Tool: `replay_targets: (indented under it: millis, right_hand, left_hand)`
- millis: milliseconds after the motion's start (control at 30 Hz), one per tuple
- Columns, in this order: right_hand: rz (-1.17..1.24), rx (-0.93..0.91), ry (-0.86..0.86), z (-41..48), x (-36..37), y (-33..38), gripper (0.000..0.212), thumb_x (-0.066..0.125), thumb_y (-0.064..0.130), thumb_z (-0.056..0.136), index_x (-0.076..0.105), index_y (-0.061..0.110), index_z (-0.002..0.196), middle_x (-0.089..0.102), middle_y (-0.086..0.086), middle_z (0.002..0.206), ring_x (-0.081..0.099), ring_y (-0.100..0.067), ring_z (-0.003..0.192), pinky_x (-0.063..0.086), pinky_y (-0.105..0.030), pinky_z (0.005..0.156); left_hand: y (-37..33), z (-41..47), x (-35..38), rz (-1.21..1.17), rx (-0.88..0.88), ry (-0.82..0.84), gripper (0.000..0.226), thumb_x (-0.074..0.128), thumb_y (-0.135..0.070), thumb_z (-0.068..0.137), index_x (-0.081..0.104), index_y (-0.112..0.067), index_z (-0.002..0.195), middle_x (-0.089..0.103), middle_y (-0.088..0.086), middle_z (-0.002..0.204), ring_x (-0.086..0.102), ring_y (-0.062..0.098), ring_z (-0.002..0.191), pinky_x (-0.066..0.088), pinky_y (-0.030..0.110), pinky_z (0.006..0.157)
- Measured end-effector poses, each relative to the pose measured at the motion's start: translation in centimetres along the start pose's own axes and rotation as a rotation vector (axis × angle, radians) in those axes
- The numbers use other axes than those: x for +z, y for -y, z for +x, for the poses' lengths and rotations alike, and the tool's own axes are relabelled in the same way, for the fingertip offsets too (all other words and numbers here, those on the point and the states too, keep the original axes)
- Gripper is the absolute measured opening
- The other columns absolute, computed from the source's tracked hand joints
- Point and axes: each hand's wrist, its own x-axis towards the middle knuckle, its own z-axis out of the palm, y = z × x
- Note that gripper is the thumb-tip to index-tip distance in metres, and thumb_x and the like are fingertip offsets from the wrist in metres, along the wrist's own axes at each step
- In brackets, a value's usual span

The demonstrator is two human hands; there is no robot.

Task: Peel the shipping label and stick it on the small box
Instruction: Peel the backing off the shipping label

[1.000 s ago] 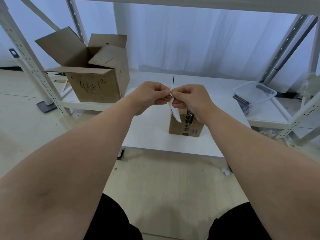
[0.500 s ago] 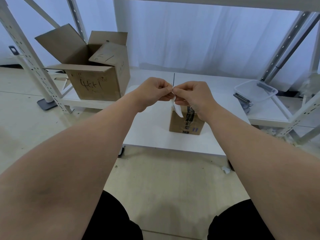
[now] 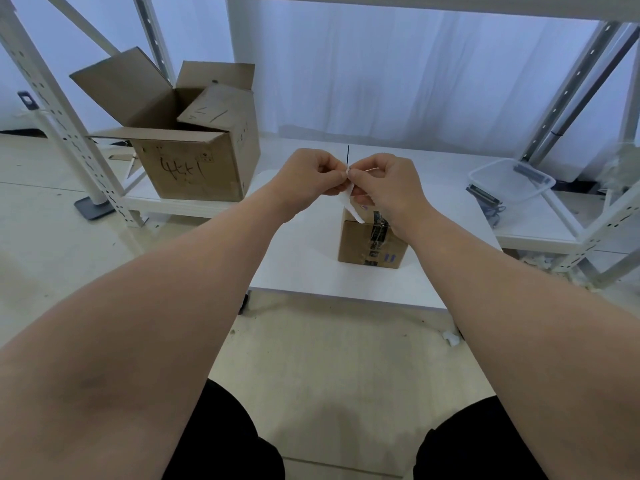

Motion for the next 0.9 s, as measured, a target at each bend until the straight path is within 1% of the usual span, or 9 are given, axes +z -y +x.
replay_targets:
  millis: [100, 200, 267, 367, 500, 633, 733, 800, 900]
  right_hand:
    - [-0.003, 0.000, 0.002, -0.04, 0.08, 0.04, 0.005, 0.066, 0.011, 0.086, 0.066, 0.006, 0.087, 0.071, -0.013, 0.080, 0.065, -0.019, 0.068, 0.056, -0.029, 0.067]
    - [0.007, -0.007, 0.015, -0.13, 0.01, 0.06, 0.005, 0.065, 0.009, 0.086, 0.066, 0.005, 0.087, 0.070, -0.017, 0.079, 0.063, -0.018, 0.063, 0.052, -0.026, 0.062]
    - [0.009, -0.006, 0.019, -0.13, -0.03, 0.05, 0.007, 0.065, 0.009, 0.086, 0.067, 0.003, 0.089, 0.070, -0.016, 0.079, 0.063, -0.017, 0.062, 0.053, -0.026, 0.062]
    - [0.001, 0.004, 0.028, -0.16, -0.19, 0.02, 0.013, 0.064, 0.010, 0.086, 0.070, 0.001, 0.094, 0.071, -0.014, 0.081, 0.065, -0.018, 0.067, 0.058, -0.031, 0.071]
    - [-0.021, 0.006, 0.049, -0.27, -0.44, -0.11, 0.011, 0.065, 0.010, 0.086, 0.073, 0.005, 0.092, 0.073, -0.008, 0.083, 0.070, -0.015, 0.076, 0.059, -0.030, 0.077]
    - [-0.028, 0.012, 0.043, -0.25, -0.46, -0.10, 0.011, 0.066, 0.011, 0.086, 0.073, 0.004, 0.093, 0.072, -0.004, 0.081, 0.069, -0.009, 0.071, 0.059, -0.028, 0.075]
    - [-0.026, 0.014, 0.038, -0.29, -0.45, -0.02, 0.009, 0.066, 0.013, 0.087, 0.072, 0.007, 0.091, 0.071, 0.000, 0.078, 0.068, -0.003, 0.065, 0.058, -0.024, 0.071]
    - [-0.022, 0.019, 0.037, -0.34, -0.40, -0.06, 0.011, 0.066, 0.014, 0.087, 0.072, 0.007, 0.092, 0.071, 0.000, 0.078, 0.068, -0.003, 0.065, 0.057, -0.023, 0.069]
    - [-0.022, 0.011, 0.021, -0.36, -0.41, -0.03, 0.011, 0.064, 0.013, 0.088, 0.070, 0.006, 0.095, 0.070, 0.001, 0.077, 0.068, -0.002, 0.063, 0.057, -0.024, 0.069]
  left_hand:
    - [-0.04, -0.06, 0.13, 0.018, 0.006, -0.021, 0.007, 0.060, -0.005, 0.088, 0.064, 0.001, 0.089, 0.069, 0.009, 0.080, 0.067, 0.016, 0.078, 0.057, 0.019, 0.075]
    - [-0.07, -0.13, 0.21, 0.007, 0.004, -0.028, 0.005, 0.061, -0.005, 0.087, 0.063, 0.000, 0.086, 0.069, 0.010, 0.080, 0.068, 0.016, 0.076, 0.057, 0.020, 0.073]
    - [-0.07, -0.16, 0.25, 0.004, 0.003, -0.028, 0.005, 0.061, -0.005, 0.087, 0.063, -0.001, 0.085, 0.069, 0.010, 0.080, 0.068, 0.015, 0.074, 0.057, 0.020, 0.072]
    - [-0.05, -0.20, 0.26, 0.007, -0.001, -0.028, 0.005, 0.061, -0.005, 0.087, 0.062, -0.001, 0.084, 0.069, 0.010, 0.079, 0.068, 0.012, 0.072, 0.057, 0.019, 0.072]
    - [0.02, -0.25, 0.24, 0.024, -0.006, -0.019, 0.008, 0.060, -0.006, 0.088, 0.064, 0.001, 0.087, 0.069, 0.012, 0.082, 0.068, 0.013, 0.074, 0.057, 0.019, 0.073]
    - [0.09, -0.23, 0.19, 0.024, -0.010, -0.008, 0.009, 0.059, -0.004, 0.088, 0.065, 0.002, 0.088, 0.069, 0.010, 0.081, 0.068, 0.010, 0.072, 0.057, 0.018, 0.073]
    - [0.03, -0.19, 0.23, 0.041, -0.009, -0.013, 0.011, 0.058, -0.005, 0.089, 0.065, 0.003, 0.092, 0.069, 0.010, 0.082, 0.067, 0.012, 0.075, 0.057, 0.019, 0.074]
    - [-0.07, -0.23, 0.25, 0.046, -0.003, -0.016, 0.009, 0.057, -0.004, 0.089, 0.064, 0.001, 0.091, 0.069, 0.009, 0.081, 0.066, 0.013, 0.076, 0.057, 0.020, 0.075]
    - [-0.01, -0.18, 0.20, 0.067, 0.017, -0.021, 0.006, 0.057, -0.006, 0.088, 0.062, -0.007, 0.086, 0.068, 0.008, 0.081, 0.063, 0.015, 0.078, 0.055, 0.025, 0.079]
